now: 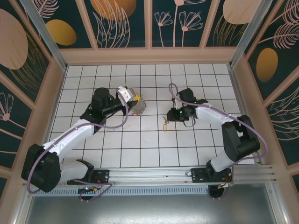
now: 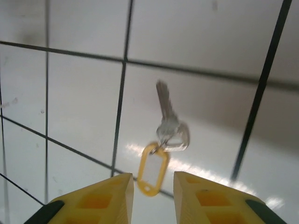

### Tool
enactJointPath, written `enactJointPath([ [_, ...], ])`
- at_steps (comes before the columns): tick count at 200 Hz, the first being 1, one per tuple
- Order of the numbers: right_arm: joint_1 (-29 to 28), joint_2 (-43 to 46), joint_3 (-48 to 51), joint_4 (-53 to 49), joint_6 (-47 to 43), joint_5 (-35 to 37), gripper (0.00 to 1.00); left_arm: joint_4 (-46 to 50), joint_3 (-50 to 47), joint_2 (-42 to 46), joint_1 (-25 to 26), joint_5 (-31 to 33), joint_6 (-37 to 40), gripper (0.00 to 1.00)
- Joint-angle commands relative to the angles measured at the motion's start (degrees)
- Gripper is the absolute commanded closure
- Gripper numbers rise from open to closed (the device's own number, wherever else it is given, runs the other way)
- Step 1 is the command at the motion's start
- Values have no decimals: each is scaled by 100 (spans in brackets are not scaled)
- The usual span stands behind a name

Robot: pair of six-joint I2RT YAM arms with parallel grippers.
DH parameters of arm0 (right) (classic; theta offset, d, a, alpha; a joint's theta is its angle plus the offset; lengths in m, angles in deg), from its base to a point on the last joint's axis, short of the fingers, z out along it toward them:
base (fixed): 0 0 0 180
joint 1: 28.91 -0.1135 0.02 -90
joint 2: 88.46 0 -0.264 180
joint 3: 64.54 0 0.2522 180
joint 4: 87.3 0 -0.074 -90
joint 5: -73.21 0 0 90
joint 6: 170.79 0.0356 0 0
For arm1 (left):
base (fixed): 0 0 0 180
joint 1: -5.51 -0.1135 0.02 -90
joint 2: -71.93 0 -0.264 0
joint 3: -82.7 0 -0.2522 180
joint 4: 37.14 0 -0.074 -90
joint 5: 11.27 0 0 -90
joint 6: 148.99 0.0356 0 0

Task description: Put the keys on the keyring

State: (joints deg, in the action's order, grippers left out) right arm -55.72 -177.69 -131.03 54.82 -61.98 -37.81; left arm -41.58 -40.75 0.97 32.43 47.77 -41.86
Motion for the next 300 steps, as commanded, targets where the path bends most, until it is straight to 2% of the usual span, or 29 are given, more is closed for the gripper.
enactJointPath([
  [1, -235, -9, -69, -366, 1993, 65, 71, 6, -141, 116, -37, 65, 66, 100],
  [26, -334, -603, -395, -642, 2154, 226, 76, -105, -219, -15, -37, 4, 43, 100],
  [59, -412, -1151, -754, -929, 2071, 234, 77, -211, -205, -119, -37, -71, 3, 100],
  [80, -422, -1184, -922, -1056, 2026, 478, 78, -234, -200, -144, -38, -101, -17, 100],
  [152, -544, -1459, -1185, -1202, 1934, 549, 77, -426, -255, -216, -37, -165, -123, 100],
  [195, -725, -1574, -1458, -1408, 1863, 750, 71, -447, -262, -218, -37, -196, -148, 100],
  [221, -762, -1636, -1536, -1482, 1863, 827, 72, -482, -282, -225, -37, -202, -169, 100],
  [257, -746, -1743, -1543, -1643, 1931, 957, 81, -510, -282, -234, -37, -228, -192, 100],
  [300, -720, -1730, -1512, -1686, 1984, 1090, 76, -518, -297, -225, -37, -248, -206, 100],
])
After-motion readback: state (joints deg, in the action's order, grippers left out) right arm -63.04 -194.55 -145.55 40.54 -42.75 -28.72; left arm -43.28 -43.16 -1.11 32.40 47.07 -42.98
